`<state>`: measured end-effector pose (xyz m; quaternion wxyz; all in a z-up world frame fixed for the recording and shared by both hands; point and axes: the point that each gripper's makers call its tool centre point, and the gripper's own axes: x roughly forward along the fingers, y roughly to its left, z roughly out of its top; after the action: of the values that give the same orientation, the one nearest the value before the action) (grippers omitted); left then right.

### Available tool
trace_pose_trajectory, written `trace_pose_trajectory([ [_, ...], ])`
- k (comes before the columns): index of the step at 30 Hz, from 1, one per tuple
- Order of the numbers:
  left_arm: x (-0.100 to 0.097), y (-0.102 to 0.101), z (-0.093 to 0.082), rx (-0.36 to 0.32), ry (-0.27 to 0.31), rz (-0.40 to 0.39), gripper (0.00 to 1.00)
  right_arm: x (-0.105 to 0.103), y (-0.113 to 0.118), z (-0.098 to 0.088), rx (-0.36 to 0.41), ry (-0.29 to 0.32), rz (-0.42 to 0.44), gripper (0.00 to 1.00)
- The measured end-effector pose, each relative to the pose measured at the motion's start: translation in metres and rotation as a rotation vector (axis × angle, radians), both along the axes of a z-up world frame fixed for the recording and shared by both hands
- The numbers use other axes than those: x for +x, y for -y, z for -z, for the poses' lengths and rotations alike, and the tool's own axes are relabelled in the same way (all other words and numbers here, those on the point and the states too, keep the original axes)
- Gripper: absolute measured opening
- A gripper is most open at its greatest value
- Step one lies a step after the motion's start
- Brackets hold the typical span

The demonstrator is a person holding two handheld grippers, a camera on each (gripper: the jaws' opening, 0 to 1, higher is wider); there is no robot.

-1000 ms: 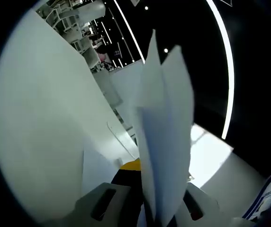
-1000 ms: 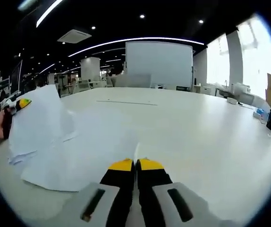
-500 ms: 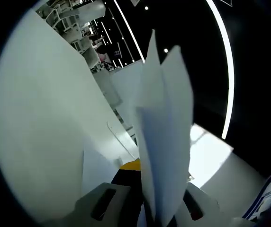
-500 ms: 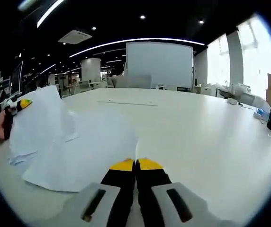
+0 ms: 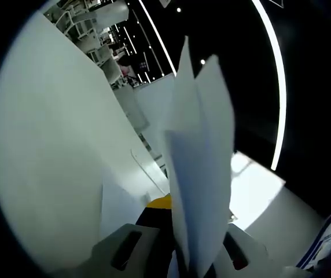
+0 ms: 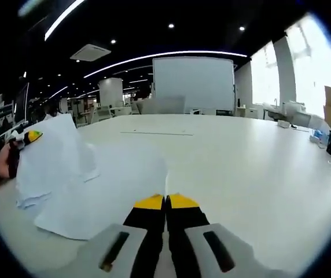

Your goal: Organize the stack of printing papers by aligning and flattening the scattered papers on the table

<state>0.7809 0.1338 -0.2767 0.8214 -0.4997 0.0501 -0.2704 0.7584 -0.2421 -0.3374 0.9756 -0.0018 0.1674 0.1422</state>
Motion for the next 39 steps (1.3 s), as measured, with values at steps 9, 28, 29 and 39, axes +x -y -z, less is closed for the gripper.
trace_pose_trajectory([
  [9, 0.0, -0.001, 0.0, 0.0, 0.0, 0.0, 0.06, -0.002, -0.002, -0.005, 0.002, 0.012, -0.005, 0.0],
  [28, 0.0, 0.0, 0.001, 0.002, -0.002, -0.002, 0.06, -0.004, -0.003, -0.026, -0.01, 0.057, -0.001, 0.0],
  [29, 0.0, 0.0, 0.001, 0.003, -0.003, -0.003, 0.06, -0.004, -0.002, -0.027, -0.01, 0.059, 0.0, 0.0],
  [39, 0.002, -0.002, 0.002, 0.003, -0.003, -0.003, 0.06, -0.006, -0.003, -0.041, 0.001, 0.092, 0.0, 0.0],
])
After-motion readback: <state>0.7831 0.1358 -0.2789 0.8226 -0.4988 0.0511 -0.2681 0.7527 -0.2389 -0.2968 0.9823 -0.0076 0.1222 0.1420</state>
